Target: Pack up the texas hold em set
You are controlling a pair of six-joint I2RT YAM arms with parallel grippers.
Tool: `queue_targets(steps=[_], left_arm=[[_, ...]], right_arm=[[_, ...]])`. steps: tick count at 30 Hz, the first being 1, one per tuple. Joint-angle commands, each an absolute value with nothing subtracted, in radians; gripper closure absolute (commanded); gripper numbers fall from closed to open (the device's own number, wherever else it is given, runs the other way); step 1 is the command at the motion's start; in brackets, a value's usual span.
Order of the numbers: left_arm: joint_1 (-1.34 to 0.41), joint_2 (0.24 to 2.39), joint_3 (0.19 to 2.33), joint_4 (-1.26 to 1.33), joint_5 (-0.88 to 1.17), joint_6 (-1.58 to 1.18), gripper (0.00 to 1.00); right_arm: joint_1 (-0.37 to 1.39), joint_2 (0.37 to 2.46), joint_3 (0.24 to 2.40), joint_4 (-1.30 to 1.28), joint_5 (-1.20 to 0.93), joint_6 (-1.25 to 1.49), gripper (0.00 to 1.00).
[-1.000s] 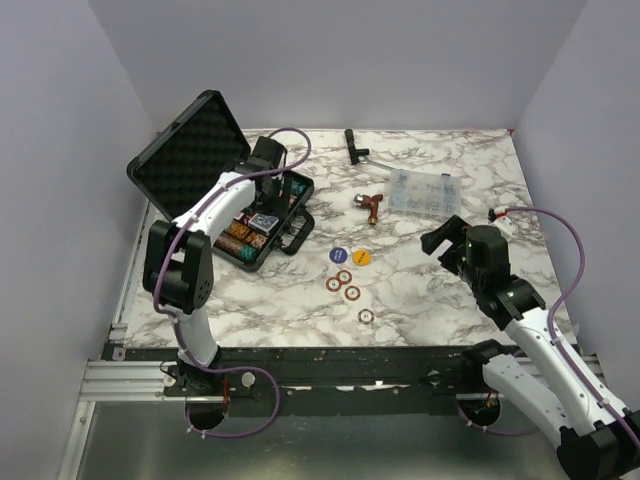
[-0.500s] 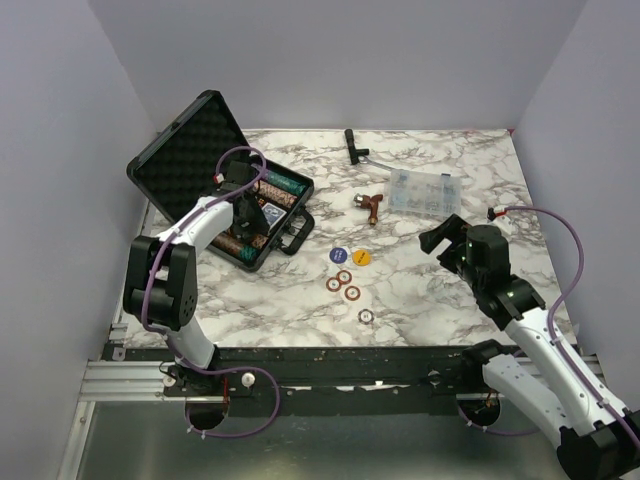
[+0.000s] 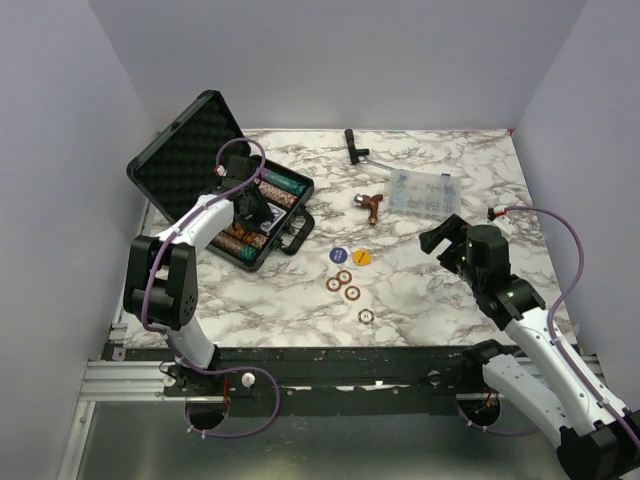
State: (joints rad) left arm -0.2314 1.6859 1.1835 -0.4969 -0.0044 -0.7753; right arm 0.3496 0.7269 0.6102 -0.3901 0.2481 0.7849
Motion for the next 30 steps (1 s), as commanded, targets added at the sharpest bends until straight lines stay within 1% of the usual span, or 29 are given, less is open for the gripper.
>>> queue_targets(steps=[1, 9, 16, 26, 30], left_arm=[[-0.233, 1.696, 1.236, -0.503, 0.012, -0.794, 0.60], [-0.219, 1.745, 1.251, -0.523, 0.009, -0.866, 0.60], [-0.213, 1.755, 1.252, -0.580, -0.093, -0.922, 0.60], [-0.211, 1.839, 1.334, -0.586, -0.045, -0.941, 0.60], [-0.210, 1.845, 1.335, -0.546, -0.003, -0.938, 0.60]], right_arm=[[0.347, 0.737, 0.600, -0.378, 0.236, 0.783, 0.08], [0.347, 0.714, 0.603, -0.394, 0.252, 0.775, 0.07], [0.348, 0.704, 0.602, -0.409, 0.264, 0.777, 0.07], [0.347, 0.706, 0.608, -0.414, 0.259, 0.780, 0.07], [0.348, 0.697, 0.611, -0.422, 0.266, 0.778, 0.07]])
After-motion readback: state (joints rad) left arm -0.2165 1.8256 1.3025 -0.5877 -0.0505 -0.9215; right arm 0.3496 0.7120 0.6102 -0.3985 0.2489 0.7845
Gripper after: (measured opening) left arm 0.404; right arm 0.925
